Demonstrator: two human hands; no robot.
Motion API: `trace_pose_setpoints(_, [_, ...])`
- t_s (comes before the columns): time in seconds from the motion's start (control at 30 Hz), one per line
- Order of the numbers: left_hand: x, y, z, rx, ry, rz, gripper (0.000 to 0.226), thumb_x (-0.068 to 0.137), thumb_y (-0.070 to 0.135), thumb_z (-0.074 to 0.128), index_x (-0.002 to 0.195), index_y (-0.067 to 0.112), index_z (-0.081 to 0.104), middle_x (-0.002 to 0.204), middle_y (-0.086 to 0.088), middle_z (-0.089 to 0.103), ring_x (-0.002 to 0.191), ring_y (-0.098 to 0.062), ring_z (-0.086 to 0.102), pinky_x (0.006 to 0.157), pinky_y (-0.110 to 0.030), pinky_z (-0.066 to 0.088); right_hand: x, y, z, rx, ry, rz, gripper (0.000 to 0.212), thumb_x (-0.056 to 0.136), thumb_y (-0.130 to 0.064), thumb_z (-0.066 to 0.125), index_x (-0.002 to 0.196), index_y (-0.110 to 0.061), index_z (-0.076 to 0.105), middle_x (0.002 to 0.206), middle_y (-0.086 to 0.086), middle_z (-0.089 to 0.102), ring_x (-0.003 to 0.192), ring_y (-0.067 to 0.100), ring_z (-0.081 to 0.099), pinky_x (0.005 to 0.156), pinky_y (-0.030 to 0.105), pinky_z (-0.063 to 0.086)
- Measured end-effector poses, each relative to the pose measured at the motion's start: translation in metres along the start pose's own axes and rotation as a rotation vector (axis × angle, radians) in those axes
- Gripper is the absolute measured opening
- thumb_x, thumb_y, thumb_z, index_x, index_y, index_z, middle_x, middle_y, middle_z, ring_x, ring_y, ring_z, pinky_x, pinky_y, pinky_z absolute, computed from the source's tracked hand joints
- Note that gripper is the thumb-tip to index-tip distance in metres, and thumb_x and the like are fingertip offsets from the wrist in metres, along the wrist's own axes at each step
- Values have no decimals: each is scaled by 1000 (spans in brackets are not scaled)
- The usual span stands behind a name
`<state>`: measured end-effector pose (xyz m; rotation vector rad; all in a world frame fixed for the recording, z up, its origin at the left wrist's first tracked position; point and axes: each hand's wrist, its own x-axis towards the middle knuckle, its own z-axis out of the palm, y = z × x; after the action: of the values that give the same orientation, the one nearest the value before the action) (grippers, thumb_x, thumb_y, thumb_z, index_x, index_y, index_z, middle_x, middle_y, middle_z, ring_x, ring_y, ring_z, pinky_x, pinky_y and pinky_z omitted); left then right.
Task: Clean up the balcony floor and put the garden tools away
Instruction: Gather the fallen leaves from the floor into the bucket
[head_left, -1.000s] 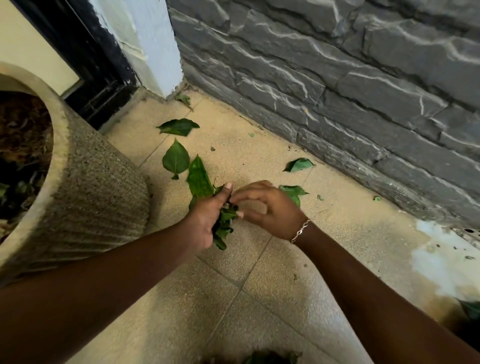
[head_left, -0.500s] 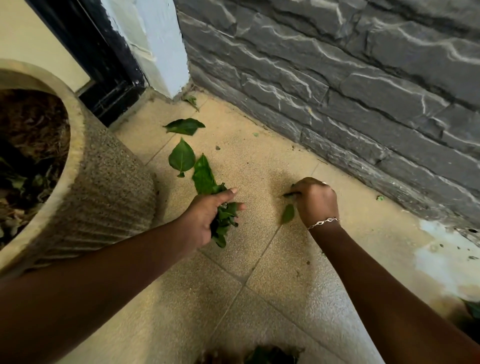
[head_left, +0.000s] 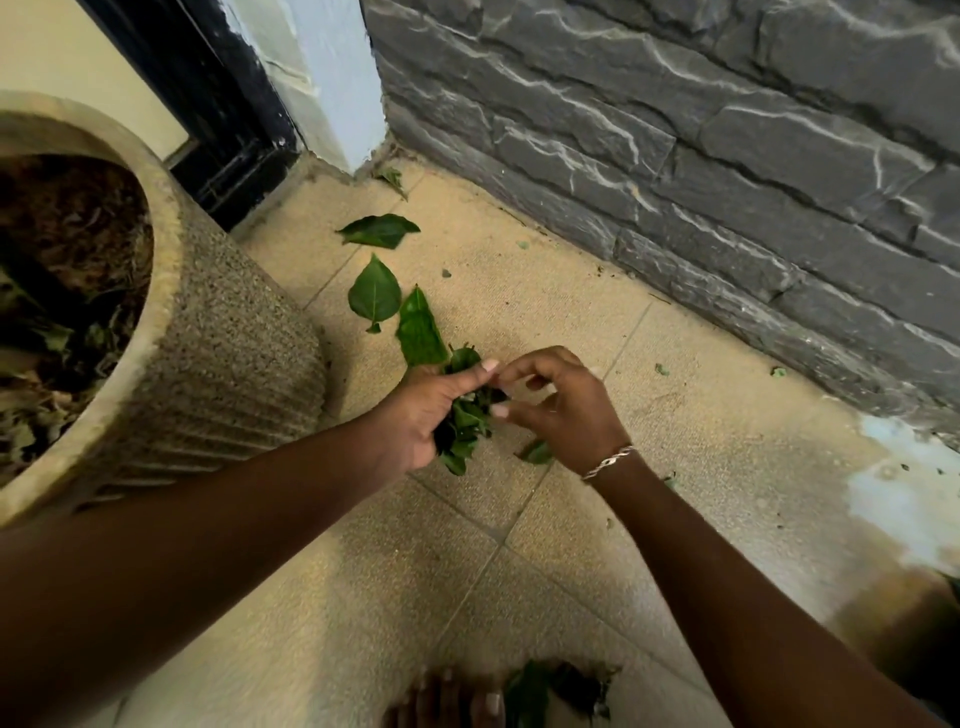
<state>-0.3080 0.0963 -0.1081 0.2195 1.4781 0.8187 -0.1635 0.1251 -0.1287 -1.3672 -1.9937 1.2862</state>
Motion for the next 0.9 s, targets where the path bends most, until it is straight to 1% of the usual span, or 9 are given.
trace_pose_setpoints(0.13, [5, 1, -13, 46, 127, 18, 14, 84, 17, 68, 94, 7, 68, 62, 1, 67, 53, -11, 62, 50, -20, 46, -7, 25, -22, -410, -253, -14, 31, 74, -15, 75, 103, -18, 65, 108, 0, 50, 94, 14, 49, 79, 29, 45])
trace_pose_setpoints(0.2, [6, -1, -14, 45, 150, 11, 18, 82, 16, 69, 97, 6, 68, 75, -4, 67, 67, -18, 63, 57, -24, 47, -12, 33, -18, -561, -355, -82, 29, 77, -11, 70, 105, -16, 66, 110, 6, 51, 100, 22, 51, 80, 32, 47])
trace_pose_setpoints(0.27, [5, -4, -12, 69, 144, 2, 12, 82, 18, 69, 89, 8, 69, 82, -6, 67, 76, -20, 61, 60, -26, 46, -13, 37, -12, -555, -352, -115, 23, 76, -6, 68, 99, -12, 68, 104, 9, 56, 98, 28, 54, 78, 33, 47])
trace_pose_setpoints(0.37, [4, -8, -11, 65, 136, -9, 11, 84, 20, 67, 84, 9, 68, 88, -6, 66, 76, -19, 60, 57, -25, 44, -11, 37, -11, -491, -268, -71, 14, 76, -7, 70, 90, -10, 68, 92, 2, 60, 92, 22, 56, 73, 24, 39])
trace_pose_setpoints(0.5, [4, -12, -7, 48, 131, -24, 15, 87, 25, 65, 83, 11, 66, 84, -3, 64, 71, -17, 58, 52, -23, 43, -10, 28, -8, -198, -90, 74, 8, 77, -7, 71, 83, -13, 70, 74, -9, 60, 71, 7, 56, 64, 12, 42])
trace_pose_setpoints(0.6, [4, -15, 3, -62, 132, -3, 26, 88, 30, 63, 103, 8, 62, 92, -7, 66, 74, -18, 62, 52, -23, 48, -13, 6, 5, 387, 70, 199, 17, 80, -2, 68, 72, -17, 65, 63, -14, 63, 61, -1, 57, 63, 14, 45])
trace_pose_setpoints(0.73, [3, -9, 18, -216, 178, 6, 28, 95, 32, 54, 104, 6, 60, 92, -10, 65, 78, -21, 64, 60, -28, 53, -16, -24, 37, 884, 263, 342, 23, 86, 5, 55, 70, -11, 58, 74, 2, 62, 70, 10, 58, 69, 22, 48])
trace_pose_setpoints(0.8, [5, -7, 23, -254, 246, 2, 28, 96, 34, 50, 101, 8, 59, 89, -9, 63, 76, -21, 62, 64, -30, 52, -19, -31, 49, 941, 356, 348, 21, 89, 4, 51, 79, -13, 58, 78, 1, 65, 74, 9, 63, 70, 22, 52])
trace_pose_setpoints(0.9, [5, -7, 26, -331, 318, -11, 31, 99, 32, 46, 114, 7, 55, 94, -11, 62, 78, -22, 61, 67, -32, 51, -22, -37, 57, 936, 400, 334, 32, 93, 3, 44, 96, -24, 61, 103, 9, 68, 102, 17, 64, 91, 33, 52])
